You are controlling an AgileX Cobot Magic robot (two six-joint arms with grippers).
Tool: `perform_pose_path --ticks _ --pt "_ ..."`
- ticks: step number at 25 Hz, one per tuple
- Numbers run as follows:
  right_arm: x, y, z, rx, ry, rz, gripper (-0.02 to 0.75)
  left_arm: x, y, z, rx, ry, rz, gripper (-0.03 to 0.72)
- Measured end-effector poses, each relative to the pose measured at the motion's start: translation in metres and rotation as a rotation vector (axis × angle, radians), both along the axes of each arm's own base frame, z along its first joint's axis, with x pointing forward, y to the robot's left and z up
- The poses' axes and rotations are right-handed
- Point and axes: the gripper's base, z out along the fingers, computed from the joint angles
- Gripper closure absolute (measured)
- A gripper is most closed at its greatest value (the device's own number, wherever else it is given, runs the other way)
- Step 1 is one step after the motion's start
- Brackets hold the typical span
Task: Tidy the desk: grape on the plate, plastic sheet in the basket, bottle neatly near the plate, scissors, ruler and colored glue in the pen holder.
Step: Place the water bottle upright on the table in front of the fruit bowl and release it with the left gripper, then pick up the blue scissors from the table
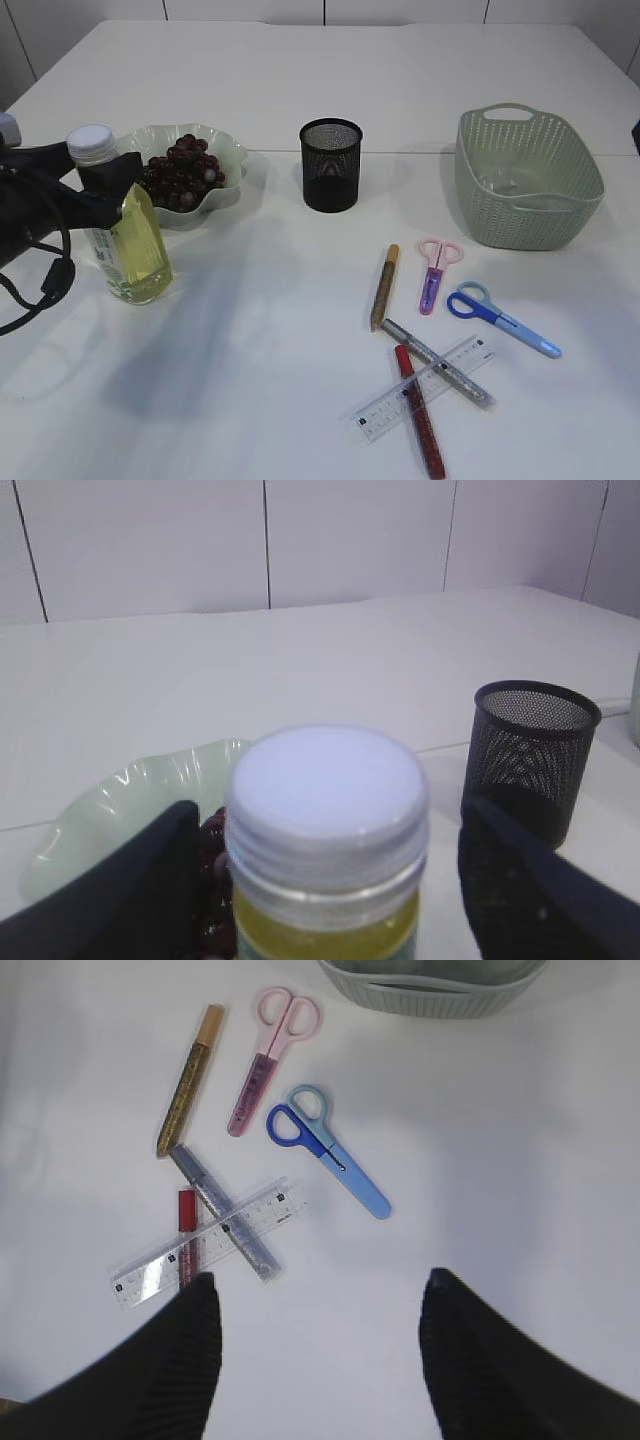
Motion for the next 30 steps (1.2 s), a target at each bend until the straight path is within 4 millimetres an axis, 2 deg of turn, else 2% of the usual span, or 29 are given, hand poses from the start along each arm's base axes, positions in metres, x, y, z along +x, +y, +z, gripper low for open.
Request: perform_pose_path --ticks 8,19,24,30 --pt "0.000 0.000 0.000 0.000 0.000 0.000 0.246 -0.008 0.001 0.037 -0.002 -0.090 0.002 0.125" --pt "0.000 0.000 0.000 0.004 0.000 0.000 0.247 -0.030 0.008 0.084 0.038 -0.084 0.046 0.129" --pt "0.000 -0.001 0.000 -0.009 -0.001 0.005 0.247 -0.047 0.013 0.103 -0.026 0.001 0.074 0.138" --pt "0.000 -0.001 0.000 -0.024 -0.004 0.018 0.247 -0.077 0.022 0.111 -0.033 0.232 0.146 0.169"
